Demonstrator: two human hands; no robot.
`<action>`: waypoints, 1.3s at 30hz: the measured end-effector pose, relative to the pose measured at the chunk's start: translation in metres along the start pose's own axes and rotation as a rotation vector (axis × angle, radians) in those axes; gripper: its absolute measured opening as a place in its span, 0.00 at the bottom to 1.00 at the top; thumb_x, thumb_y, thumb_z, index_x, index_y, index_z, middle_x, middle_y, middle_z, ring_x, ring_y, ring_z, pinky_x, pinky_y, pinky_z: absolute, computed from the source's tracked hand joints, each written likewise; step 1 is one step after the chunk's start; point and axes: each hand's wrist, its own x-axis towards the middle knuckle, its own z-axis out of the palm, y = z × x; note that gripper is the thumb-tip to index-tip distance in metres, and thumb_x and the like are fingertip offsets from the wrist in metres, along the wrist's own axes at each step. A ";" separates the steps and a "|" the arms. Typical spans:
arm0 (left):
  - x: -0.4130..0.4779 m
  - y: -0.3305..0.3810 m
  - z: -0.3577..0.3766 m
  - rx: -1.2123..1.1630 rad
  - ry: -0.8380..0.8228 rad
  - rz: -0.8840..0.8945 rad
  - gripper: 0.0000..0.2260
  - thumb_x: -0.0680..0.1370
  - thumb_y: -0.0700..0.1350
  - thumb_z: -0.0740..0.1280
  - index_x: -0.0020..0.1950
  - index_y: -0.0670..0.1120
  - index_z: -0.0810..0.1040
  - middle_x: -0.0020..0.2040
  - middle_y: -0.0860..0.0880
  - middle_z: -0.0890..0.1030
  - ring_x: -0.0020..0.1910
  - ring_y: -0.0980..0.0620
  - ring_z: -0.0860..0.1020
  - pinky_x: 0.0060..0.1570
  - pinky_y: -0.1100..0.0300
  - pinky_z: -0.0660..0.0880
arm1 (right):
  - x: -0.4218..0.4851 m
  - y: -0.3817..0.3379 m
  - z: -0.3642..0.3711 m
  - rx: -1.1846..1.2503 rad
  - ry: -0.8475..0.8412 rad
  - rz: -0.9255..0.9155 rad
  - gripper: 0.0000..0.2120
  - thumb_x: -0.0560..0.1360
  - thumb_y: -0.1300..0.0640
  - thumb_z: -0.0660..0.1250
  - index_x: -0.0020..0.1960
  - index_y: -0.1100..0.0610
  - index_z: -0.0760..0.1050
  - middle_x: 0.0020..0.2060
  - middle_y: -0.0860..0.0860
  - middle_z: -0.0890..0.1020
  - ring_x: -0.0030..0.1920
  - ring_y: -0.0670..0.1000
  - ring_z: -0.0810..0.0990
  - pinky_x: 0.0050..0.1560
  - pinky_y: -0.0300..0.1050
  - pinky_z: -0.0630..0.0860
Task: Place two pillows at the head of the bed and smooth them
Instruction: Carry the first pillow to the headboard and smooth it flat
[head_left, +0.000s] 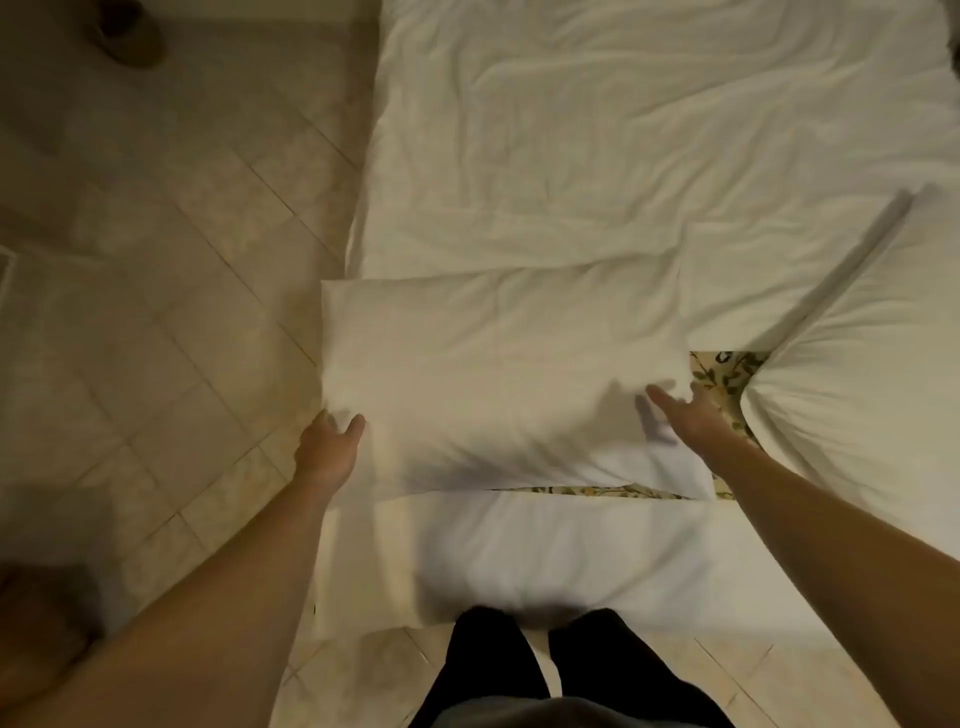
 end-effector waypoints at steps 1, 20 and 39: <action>0.007 0.000 0.001 -0.031 0.015 -0.021 0.34 0.75 0.65 0.63 0.71 0.40 0.70 0.69 0.38 0.75 0.67 0.36 0.74 0.65 0.45 0.71 | 0.003 -0.003 0.003 0.025 0.012 0.010 0.51 0.72 0.35 0.70 0.81 0.58 0.51 0.78 0.59 0.64 0.75 0.62 0.66 0.72 0.59 0.65; 0.085 -0.015 0.050 -0.456 0.106 -0.180 0.40 0.63 0.71 0.74 0.65 0.47 0.76 0.57 0.50 0.83 0.54 0.46 0.82 0.59 0.46 0.78 | 0.098 0.008 0.025 0.208 0.087 0.061 0.53 0.62 0.26 0.73 0.77 0.54 0.62 0.69 0.51 0.74 0.68 0.58 0.72 0.62 0.51 0.69; -0.062 0.006 0.039 -0.407 0.258 -0.194 0.31 0.76 0.66 0.65 0.59 0.37 0.80 0.53 0.37 0.83 0.51 0.36 0.82 0.53 0.44 0.80 | -0.003 0.019 -0.025 0.278 0.144 -0.117 0.21 0.79 0.44 0.66 0.57 0.62 0.77 0.50 0.59 0.81 0.51 0.61 0.79 0.53 0.51 0.71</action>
